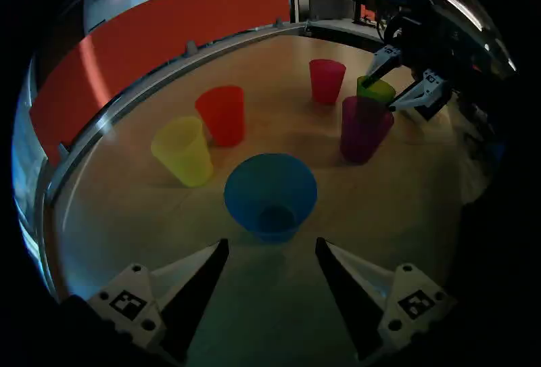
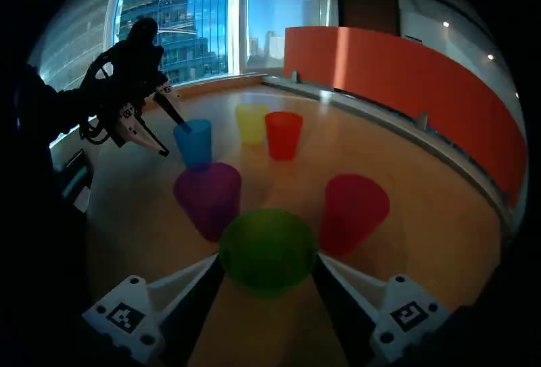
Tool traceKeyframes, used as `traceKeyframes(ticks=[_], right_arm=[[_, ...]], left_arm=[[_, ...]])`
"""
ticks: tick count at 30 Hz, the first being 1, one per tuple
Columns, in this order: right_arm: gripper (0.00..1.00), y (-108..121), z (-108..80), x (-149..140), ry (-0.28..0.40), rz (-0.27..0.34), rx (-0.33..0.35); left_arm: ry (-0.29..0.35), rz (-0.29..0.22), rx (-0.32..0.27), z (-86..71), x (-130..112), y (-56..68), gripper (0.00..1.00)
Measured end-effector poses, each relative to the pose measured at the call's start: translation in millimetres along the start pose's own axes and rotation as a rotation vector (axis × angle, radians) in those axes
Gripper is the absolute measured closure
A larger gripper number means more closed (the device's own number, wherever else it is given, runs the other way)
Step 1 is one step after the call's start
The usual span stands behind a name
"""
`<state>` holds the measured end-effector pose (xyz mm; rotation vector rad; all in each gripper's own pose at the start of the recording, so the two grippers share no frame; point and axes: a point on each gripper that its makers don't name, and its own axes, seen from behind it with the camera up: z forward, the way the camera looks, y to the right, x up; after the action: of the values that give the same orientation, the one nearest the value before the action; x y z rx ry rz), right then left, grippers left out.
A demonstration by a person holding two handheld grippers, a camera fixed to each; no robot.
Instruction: Pour water
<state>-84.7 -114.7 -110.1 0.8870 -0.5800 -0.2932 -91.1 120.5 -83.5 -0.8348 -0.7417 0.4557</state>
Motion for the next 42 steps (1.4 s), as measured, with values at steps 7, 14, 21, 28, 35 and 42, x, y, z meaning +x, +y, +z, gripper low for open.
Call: traceKeyframes(ticks=[7,14,21,28,35,42], right_arm=[[0.00,4.8,-1.0,-4.6,-0.008,0.011,-0.038],[0.00,4.9,-11.6,-3.0,0.006,0.027,-0.071],[0.00,4.5,-32.7,-1.8,0.037,0.047,-0.111],[0.00,1.1,-55.1,5.5,0.097,0.078,-0.156],[0.00,5.0,-67.5,16.8,0.158,0.110,-0.202],[0.00,19.0,-77.2,43.7,0.261,0.152,-0.287]], left_arm=[[0.006,-0.007,0.014,-3.8,-0.5,-0.6,0.04],[0.028,-0.016,0.043,-15.4,-1.2,-3.4,0.04],[0.069,-0.045,0.077,-32.1,-1.3,-6.5,0.04],[0.113,-0.065,0.119,-49.7,-2.0,-6.8,0.04],[0.152,-0.076,0.158,-62.1,0.2,-9.4,0.04],[0.233,-0.099,0.205,-73.0,14.5,-15.8,0.04]])
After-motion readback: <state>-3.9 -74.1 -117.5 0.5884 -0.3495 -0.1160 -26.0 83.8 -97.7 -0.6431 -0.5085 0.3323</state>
